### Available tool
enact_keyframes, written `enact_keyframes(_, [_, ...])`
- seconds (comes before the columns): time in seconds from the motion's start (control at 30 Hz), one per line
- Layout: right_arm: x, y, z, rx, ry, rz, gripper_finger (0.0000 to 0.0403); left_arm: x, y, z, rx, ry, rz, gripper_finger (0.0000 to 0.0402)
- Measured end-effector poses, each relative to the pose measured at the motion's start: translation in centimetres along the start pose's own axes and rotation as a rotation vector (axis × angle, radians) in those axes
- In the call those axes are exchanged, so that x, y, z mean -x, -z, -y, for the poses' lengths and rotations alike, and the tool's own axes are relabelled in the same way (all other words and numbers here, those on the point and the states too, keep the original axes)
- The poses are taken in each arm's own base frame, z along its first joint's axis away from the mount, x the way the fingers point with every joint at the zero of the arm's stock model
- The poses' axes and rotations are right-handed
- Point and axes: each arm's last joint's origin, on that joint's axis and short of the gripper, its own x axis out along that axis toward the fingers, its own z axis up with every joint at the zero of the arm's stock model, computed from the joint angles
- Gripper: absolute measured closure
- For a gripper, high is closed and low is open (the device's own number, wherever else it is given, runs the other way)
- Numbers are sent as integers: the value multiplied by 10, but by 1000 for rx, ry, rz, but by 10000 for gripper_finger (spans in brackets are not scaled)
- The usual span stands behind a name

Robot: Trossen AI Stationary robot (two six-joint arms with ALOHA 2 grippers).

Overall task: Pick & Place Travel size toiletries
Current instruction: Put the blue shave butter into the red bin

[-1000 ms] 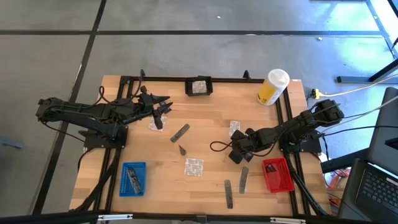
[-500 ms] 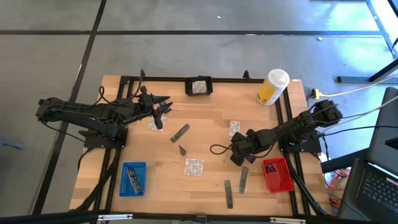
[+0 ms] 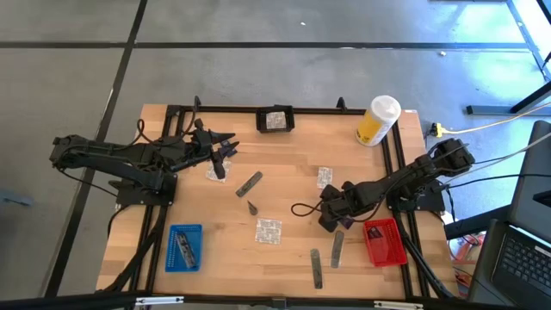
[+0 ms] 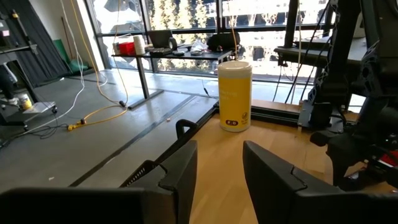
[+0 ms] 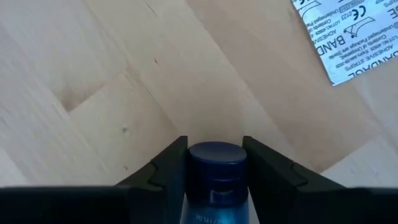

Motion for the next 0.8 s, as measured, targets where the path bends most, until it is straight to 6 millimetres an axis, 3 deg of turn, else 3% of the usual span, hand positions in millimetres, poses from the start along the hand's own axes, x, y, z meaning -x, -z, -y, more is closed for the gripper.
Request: enact_keyframes(0.8, [31,-13,-20,23,31,16,255,0,0,0,0,0,0,277])
